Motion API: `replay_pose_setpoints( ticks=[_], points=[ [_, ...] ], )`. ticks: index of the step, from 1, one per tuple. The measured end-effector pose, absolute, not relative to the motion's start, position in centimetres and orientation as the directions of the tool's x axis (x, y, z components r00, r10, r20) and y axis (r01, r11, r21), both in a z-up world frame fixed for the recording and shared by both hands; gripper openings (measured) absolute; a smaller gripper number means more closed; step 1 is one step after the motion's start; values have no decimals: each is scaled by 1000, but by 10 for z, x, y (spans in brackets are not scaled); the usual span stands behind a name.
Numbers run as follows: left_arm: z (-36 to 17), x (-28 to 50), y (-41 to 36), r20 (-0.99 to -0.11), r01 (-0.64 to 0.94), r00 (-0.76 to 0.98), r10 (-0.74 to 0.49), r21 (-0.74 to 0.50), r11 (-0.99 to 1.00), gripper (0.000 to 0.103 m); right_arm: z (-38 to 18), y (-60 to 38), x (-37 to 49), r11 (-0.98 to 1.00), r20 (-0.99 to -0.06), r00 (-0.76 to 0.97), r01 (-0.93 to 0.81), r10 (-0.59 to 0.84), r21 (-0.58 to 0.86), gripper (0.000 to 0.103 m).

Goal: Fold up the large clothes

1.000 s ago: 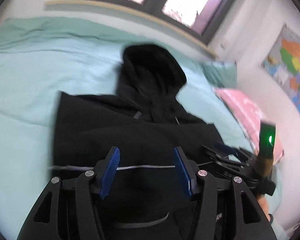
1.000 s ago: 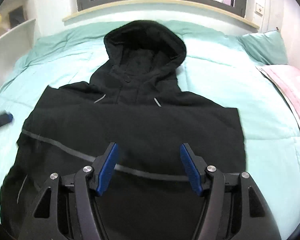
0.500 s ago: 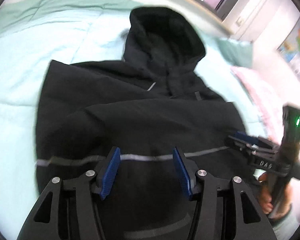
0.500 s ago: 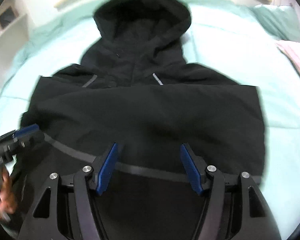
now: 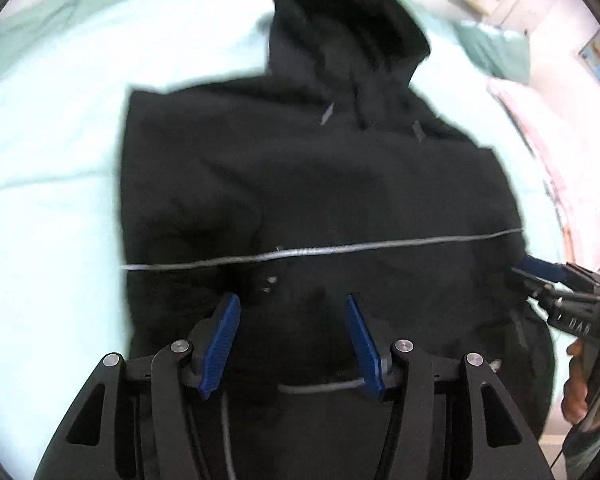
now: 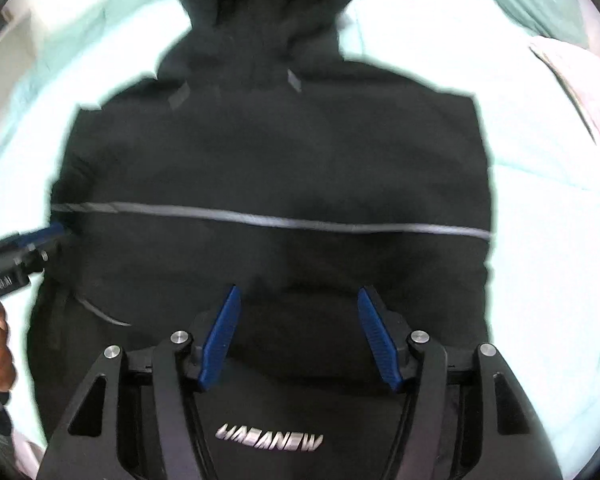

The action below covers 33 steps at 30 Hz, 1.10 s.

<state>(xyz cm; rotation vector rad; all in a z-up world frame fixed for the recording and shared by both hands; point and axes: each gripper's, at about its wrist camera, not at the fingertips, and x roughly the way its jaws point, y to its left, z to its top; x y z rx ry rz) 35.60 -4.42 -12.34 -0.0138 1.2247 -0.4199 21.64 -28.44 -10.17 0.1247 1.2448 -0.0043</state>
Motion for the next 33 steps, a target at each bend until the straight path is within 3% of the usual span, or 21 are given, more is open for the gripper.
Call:
replay_pose_setpoints(
  ticks=[4, 8, 14, 25, 33],
  points=[
    [-73, 359, -27, -882, 278, 305, -359, -278, 920, 56, -54, -305, 217, 985, -931, 361, 136, 49, 104, 67],
    [-31, 385, -29, -859, 291, 375, -347, -247, 924, 56, -22, -326, 247, 969, -901, 426, 181, 79, 171, 67],
    [-2, 454, -52, -820, 304, 441, -366, -247, 920, 56, -10, -339, 320, 962, -881, 469, 204, 65, 180, 67],
    [-45, 591, -112, -775, 300, 447, -447, -341, 891, 56, -79, -340, 464, 961, -872, 480, 182, 98, 208, 67],
    [-117, 674, -144, -829, 224, 392, -398, -334, 916, 56, -149, -365, 536, 931, -911, 410, 318, 37, 181, 67]
  ],
)
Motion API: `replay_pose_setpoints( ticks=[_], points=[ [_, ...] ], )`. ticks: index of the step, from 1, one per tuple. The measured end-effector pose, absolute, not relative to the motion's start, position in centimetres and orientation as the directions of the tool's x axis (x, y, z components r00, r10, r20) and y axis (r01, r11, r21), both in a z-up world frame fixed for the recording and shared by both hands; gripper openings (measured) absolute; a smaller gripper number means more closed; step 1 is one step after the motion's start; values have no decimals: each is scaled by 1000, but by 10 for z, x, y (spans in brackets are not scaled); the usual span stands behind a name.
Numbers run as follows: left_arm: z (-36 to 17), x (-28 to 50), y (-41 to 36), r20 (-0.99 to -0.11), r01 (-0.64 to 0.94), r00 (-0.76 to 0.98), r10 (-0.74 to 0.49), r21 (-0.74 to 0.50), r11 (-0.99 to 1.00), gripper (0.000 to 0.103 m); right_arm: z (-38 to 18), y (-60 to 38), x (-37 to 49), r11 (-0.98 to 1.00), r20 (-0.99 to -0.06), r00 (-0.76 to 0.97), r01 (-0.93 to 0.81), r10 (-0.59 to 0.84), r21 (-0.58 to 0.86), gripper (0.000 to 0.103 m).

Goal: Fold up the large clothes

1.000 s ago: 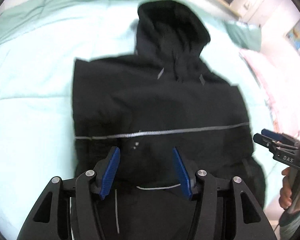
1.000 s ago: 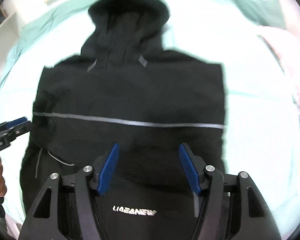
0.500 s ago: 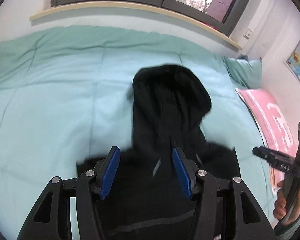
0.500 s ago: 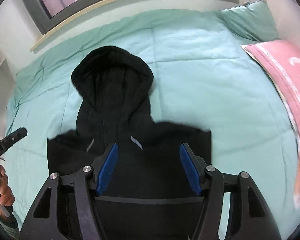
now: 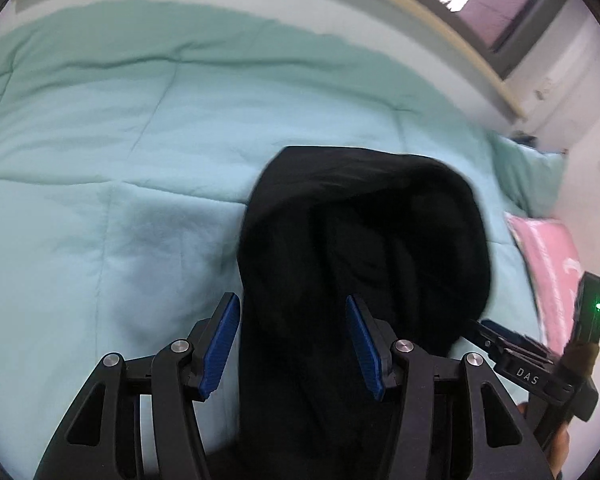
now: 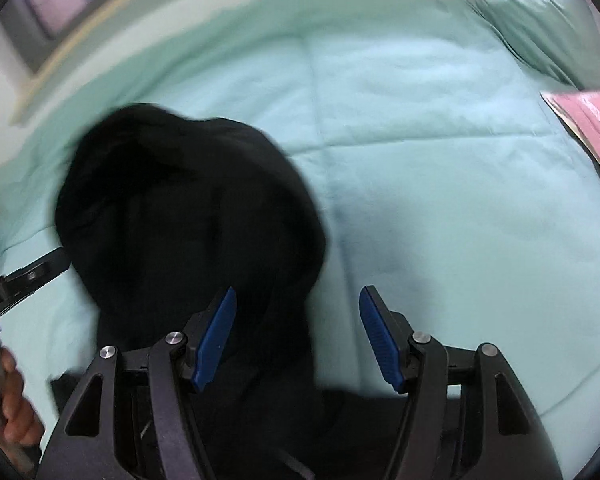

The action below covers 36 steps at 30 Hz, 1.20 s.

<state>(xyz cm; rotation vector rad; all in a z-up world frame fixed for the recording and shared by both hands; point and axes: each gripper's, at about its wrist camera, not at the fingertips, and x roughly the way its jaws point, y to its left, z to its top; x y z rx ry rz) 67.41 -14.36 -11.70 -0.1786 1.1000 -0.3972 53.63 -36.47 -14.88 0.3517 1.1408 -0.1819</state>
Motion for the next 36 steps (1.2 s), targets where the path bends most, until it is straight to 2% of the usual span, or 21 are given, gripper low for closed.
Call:
replay_pose_setpoints(
  ticks=[2, 3, 4, 5, 6, 8, 10, 12, 14, 15, 17, 20, 22, 24, 27, 31, 36],
  points=[
    [-132, 692, -144, -843, 185, 399, -361, -311, 932, 56, -163, -375, 544, 897, -910, 410, 378, 58, 228, 67],
    [-139, 702, -140, -851, 160, 392, -349, -311, 937, 56, -170, -377, 547, 885, -908, 409, 385, 90, 262, 63],
    [-142, 706, -135, -851, 147, 389, -353, -321, 936, 48, -175, -377, 550, 878, -904, 407, 375, 131, 296, 54],
    [-144, 711, -126, -844, 131, 389, -369, -345, 929, 27, -179, -375, 556, 879, -894, 407, 337, 186, 336, 24],
    [-144, 714, -115, -836, 125, 381, -395, -377, 918, 18, -176, -374, 556, 888, -890, 419, 321, 179, 330, 14],
    [-135, 715, -89, -807, 101, 397, -437, -435, 895, 13, -152, -383, 549, 897, -854, 502, 301, 138, 322, 5],
    [-119, 705, -56, -729, 95, 411, -548, -564, 821, 13, -126, -406, 531, 844, -775, 597, 290, 209, 451, 5],
    [-109, 691, -47, -682, 156, 405, -609, -605, 781, 16, -117, -406, 521, 860, -749, 630, 246, 208, 446, 5],
    [-117, 680, -55, -742, 211, 392, -543, -502, 839, 18, -127, -397, 518, 911, -787, 604, 240, 130, 335, 5],
    [-129, 684, -56, -768, 203, 371, -522, -482, 852, 20, -143, -397, 520, 909, -806, 577, 256, 129, 328, 5],
    [-186, 698, -57, -855, 133, 260, -448, -428, 894, 33, -189, -399, 531, 907, -867, 483, 302, 121, 294, 9],
    [-217, 696, -71, -883, 199, 258, -393, -349, 916, 36, -238, -401, 545, 891, -902, 388, 317, 191, 325, 17],
    [-209, 692, -80, -898, 242, 277, -343, -281, 929, 36, -234, -404, 545, 887, -895, 394, 310, 208, 342, 19],
    [-198, 686, -81, -903, 274, 285, -322, -245, 930, 37, -223, -406, 541, 894, -896, 386, 289, 220, 343, 33],
    [-177, 668, -69, -891, 304, 282, -356, -269, 914, 41, -197, -402, 519, 929, -906, 375, 222, 198, 296, 50],
    [-140, 633, -46, -846, 357, 297, -442, -331, 874, 41, -163, -394, 480, 943, -892, 397, 152, 216, 296, 52],
    [-82, 640, -69, -762, 417, 398, -511, -346, 840, 42, -113, -366, 499, 920, -802, 529, 94, 277, 379, 52]
  ],
)
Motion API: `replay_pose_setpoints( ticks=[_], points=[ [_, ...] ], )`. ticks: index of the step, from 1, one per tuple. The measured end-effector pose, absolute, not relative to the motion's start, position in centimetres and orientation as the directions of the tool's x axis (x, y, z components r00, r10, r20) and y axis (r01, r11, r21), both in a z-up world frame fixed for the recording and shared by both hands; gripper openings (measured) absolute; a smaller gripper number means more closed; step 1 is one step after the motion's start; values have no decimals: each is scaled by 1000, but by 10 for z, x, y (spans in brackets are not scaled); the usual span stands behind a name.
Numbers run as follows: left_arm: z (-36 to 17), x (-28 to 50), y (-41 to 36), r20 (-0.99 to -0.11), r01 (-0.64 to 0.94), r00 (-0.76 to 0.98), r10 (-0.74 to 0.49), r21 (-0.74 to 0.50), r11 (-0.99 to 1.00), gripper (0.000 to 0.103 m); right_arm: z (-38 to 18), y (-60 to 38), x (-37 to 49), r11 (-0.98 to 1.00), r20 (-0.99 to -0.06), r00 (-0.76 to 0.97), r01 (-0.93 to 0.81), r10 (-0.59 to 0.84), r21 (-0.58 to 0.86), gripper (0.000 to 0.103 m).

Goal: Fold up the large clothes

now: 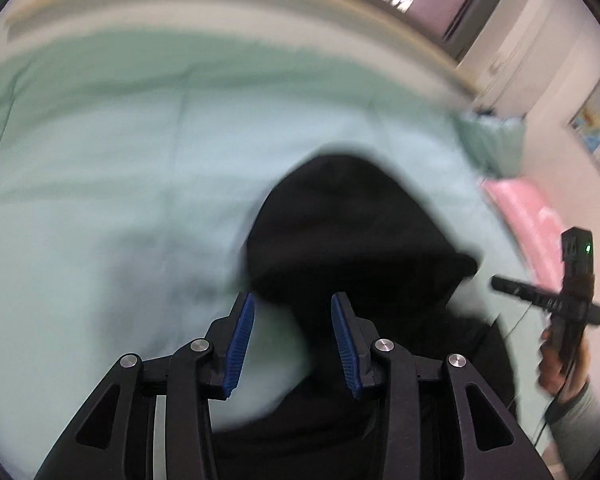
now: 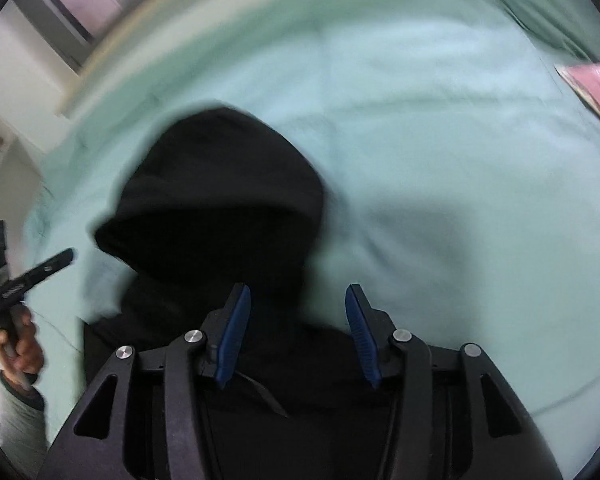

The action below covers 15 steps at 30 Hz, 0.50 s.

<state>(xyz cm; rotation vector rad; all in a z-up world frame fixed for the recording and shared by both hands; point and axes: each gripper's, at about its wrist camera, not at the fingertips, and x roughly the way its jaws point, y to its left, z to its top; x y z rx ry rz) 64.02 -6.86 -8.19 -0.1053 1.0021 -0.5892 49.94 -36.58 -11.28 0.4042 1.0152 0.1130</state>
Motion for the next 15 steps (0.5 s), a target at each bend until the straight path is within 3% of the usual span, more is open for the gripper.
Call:
replay_pose_setpoints(
  ticks=[2, 4, 8, 11, 15],
  points=[
    [-74, 661, -92, -734, 420, 417, -536, -367, 830, 50, -97, -347, 524, 919, -762, 574, 40, 301, 393, 52],
    [-90, 676, -106, -756, 406, 399, -519, -362, 839, 51, -104, -336, 546, 933, -779, 565, 42, 273, 358, 52],
    [-172, 700, -125, -866, 323, 274, -419, -327, 888, 50, -178, -328, 580, 954, -882, 408, 73, 237, 290, 52],
    [-210, 697, -123, -878, 283, 249, -409, -338, 898, 50, -226, -326, 575, 963, -917, 322, 51, 237, 266, 51],
    [-209, 700, -124, -877, 280, 244, -413, -344, 896, 50, -232, -336, 582, 944, -912, 310, 105, 268, 313, 51]
  ],
)
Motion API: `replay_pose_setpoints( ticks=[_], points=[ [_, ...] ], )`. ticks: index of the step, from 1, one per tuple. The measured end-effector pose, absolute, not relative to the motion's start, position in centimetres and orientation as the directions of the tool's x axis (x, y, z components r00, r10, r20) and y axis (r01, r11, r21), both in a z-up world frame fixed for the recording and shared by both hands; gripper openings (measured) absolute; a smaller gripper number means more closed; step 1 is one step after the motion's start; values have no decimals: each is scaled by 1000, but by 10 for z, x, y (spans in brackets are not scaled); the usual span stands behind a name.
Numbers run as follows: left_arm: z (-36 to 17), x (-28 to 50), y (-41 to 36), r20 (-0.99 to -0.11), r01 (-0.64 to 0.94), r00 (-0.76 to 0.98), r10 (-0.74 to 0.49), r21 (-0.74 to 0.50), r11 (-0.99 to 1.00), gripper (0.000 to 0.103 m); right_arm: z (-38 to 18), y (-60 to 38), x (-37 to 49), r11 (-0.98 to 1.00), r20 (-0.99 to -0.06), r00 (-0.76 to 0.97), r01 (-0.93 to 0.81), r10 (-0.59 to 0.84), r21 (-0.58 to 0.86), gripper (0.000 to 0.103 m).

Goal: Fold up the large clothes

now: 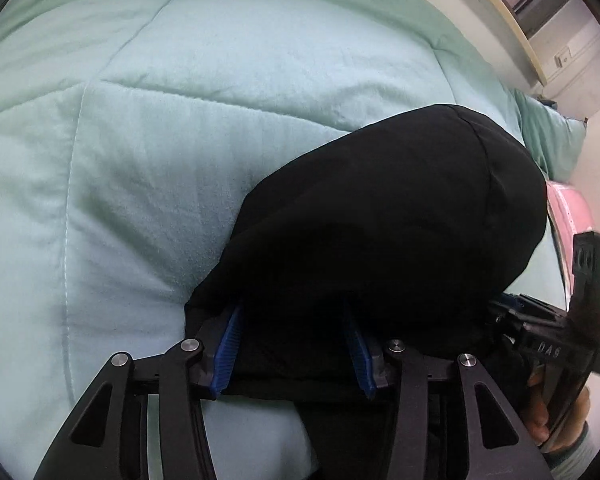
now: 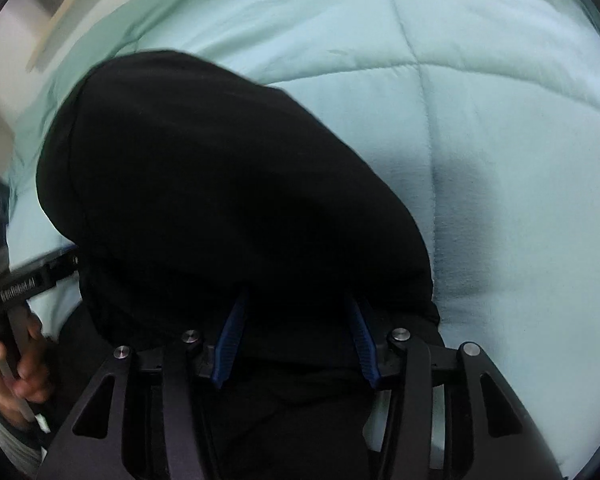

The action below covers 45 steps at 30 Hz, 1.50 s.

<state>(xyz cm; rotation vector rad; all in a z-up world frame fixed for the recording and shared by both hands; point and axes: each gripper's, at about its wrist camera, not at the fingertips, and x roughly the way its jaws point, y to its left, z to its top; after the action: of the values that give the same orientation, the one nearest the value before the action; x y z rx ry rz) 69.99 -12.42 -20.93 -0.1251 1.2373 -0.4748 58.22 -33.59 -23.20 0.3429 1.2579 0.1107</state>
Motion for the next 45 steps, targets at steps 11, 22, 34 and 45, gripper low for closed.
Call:
replay_pose_setpoints(
  ticks=[11, 22, 34, 45],
  points=[
    [-148, 681, -136, -853, 320, 341, -396, -291, 902, 50, -114, -297, 629, 909, -770, 493, -127, 406, 397, 56],
    [-196, 687, -128, -874, 285, 297, -385, -304, 909, 50, -222, -271, 702, 955, -883, 365, -83, 294, 283, 51],
    [-118, 663, -127, -768, 371, 351, -536, -412, 832, 50, -151, -326, 562, 976, -887, 408, -123, 217, 182, 51],
    [-175, 683, -129, -844, 319, 218, -489, -412, 853, 50, -202, -348, 555, 957, -911, 293, -78, 290, 280, 51]
  ],
)
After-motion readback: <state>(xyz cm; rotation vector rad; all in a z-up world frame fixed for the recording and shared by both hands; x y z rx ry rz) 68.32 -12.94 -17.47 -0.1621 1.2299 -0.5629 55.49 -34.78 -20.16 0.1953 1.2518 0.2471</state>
